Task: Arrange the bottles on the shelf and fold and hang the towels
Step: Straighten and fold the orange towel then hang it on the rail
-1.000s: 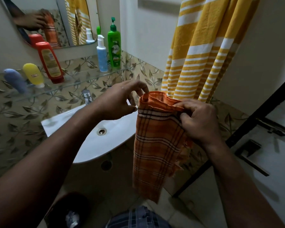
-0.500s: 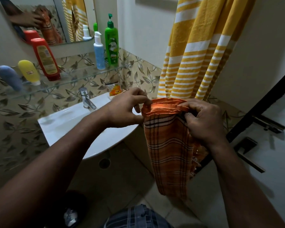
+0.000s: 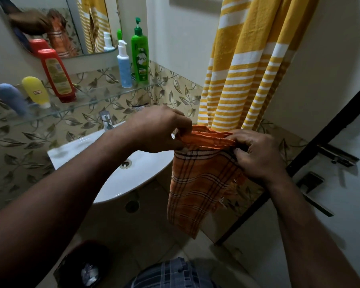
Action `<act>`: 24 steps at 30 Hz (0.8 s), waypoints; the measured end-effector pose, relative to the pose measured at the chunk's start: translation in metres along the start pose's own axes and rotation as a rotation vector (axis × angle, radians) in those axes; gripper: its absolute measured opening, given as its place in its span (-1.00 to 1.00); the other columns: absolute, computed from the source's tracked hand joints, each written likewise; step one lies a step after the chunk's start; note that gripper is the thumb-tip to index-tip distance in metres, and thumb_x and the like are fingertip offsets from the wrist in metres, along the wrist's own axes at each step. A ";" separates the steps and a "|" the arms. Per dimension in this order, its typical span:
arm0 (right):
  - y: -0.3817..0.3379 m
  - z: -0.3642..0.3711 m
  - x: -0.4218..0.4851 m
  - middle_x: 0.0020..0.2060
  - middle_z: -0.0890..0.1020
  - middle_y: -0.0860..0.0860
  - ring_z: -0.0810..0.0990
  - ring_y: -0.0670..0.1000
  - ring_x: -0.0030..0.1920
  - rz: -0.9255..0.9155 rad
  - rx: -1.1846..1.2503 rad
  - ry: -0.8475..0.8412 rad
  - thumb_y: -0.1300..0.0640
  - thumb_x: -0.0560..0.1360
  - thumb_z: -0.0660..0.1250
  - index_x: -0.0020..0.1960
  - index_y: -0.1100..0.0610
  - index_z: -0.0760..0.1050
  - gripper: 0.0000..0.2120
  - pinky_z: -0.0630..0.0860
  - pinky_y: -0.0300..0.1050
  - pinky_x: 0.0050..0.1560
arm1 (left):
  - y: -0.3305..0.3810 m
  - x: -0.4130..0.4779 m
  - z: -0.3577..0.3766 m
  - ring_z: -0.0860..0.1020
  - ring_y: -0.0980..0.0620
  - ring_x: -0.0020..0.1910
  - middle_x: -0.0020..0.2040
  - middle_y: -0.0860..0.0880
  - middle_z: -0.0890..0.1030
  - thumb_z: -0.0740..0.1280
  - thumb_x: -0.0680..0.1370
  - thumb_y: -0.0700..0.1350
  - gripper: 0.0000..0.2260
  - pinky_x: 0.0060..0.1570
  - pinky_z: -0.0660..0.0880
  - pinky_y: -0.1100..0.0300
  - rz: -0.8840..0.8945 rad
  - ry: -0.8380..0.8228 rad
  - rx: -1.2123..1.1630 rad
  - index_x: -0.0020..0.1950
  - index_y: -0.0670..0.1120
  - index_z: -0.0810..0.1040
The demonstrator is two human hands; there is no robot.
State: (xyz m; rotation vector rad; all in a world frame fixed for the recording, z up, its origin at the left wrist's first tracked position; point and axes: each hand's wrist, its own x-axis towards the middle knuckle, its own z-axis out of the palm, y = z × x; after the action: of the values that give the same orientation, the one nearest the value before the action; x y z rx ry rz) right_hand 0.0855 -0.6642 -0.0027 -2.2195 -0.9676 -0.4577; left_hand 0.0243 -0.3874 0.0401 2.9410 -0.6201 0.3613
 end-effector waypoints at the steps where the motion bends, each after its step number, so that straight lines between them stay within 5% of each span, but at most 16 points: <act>1: 0.001 -0.001 0.000 0.09 0.68 -0.11 0.65 -0.12 0.14 -0.011 0.000 -0.018 0.46 0.42 0.44 0.09 0.16 0.75 -0.66 0.49 -0.39 0.26 | -0.002 0.001 -0.005 0.57 0.06 -0.08 0.01 0.12 0.61 0.51 0.51 0.10 -0.74 -0.15 0.60 0.01 0.008 0.018 0.025 0.15 0.08 0.61; 4: 0.004 -0.004 0.000 0.11 0.73 -0.04 0.69 -0.06 0.15 -0.039 0.015 -0.065 0.45 0.44 0.45 0.10 0.16 0.74 -0.68 0.58 -0.19 0.26 | -0.005 0.003 -0.011 0.56 0.09 -0.14 -0.05 0.11 0.63 0.50 0.54 0.09 -0.80 -0.23 0.50 0.13 0.053 -0.003 0.073 0.09 0.05 0.63; 11: 0.002 -0.013 0.006 -0.01 0.70 -0.14 0.61 -0.42 0.02 0.039 0.120 -0.085 0.46 0.47 0.40 0.08 0.17 0.74 -0.69 0.45 -0.53 0.07 | 0.001 -0.001 -0.011 0.55 0.10 -0.30 -0.15 0.04 0.65 0.37 0.60 0.02 -0.88 -0.31 0.52 0.16 0.117 0.081 0.038 0.04 -0.01 0.60; 14: 0.000 -0.015 0.010 -0.01 0.72 -0.12 0.64 -0.36 0.01 0.056 0.125 -0.040 0.43 0.46 0.40 0.09 0.15 0.74 -0.69 0.49 -0.50 0.07 | 0.005 -0.006 0.003 0.50 0.12 -0.37 -0.24 0.08 0.56 0.39 0.58 0.17 -0.71 -0.37 0.37 0.26 0.113 0.061 0.049 0.19 0.06 0.48; 16: -0.003 -0.014 0.011 -0.02 0.73 -0.12 0.66 -0.28 0.02 0.054 0.123 -0.032 0.40 0.45 0.41 0.08 0.11 0.75 -0.69 0.50 -0.49 0.07 | 0.005 -0.010 0.010 0.57 0.08 -0.33 -0.23 0.07 0.58 0.43 0.59 0.11 -0.72 -0.37 0.48 0.18 0.097 0.034 0.042 0.24 0.08 0.49; 20: -0.004 -0.017 0.012 -0.09 0.68 -0.27 0.66 -0.36 -0.06 0.146 0.186 0.020 0.34 0.47 0.48 0.05 -0.07 0.69 -0.67 0.55 -0.44 0.01 | 0.007 -0.005 0.003 0.53 0.04 -0.34 -0.28 0.05 0.54 0.51 0.52 -0.02 -0.83 -0.32 0.47 0.15 0.009 0.151 -0.139 -0.12 0.07 0.51; 24: -0.004 -0.024 0.012 -0.12 0.70 -0.27 0.71 -0.22 -0.05 0.181 0.198 0.092 0.33 0.42 0.52 0.01 -0.12 0.68 -0.64 0.66 -0.24 0.04 | 0.010 -0.003 -0.003 0.60 -0.02 -0.30 -0.29 0.00 0.62 0.61 0.45 -0.10 -0.77 -0.29 0.58 -0.01 -0.156 0.178 -0.413 -0.17 -0.05 0.57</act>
State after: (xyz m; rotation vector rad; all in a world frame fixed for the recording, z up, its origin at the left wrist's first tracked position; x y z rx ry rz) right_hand 0.0894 -0.6729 0.0230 -2.0652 -0.7231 -0.3617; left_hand 0.0168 -0.3951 0.0434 2.5091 -0.3838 0.4152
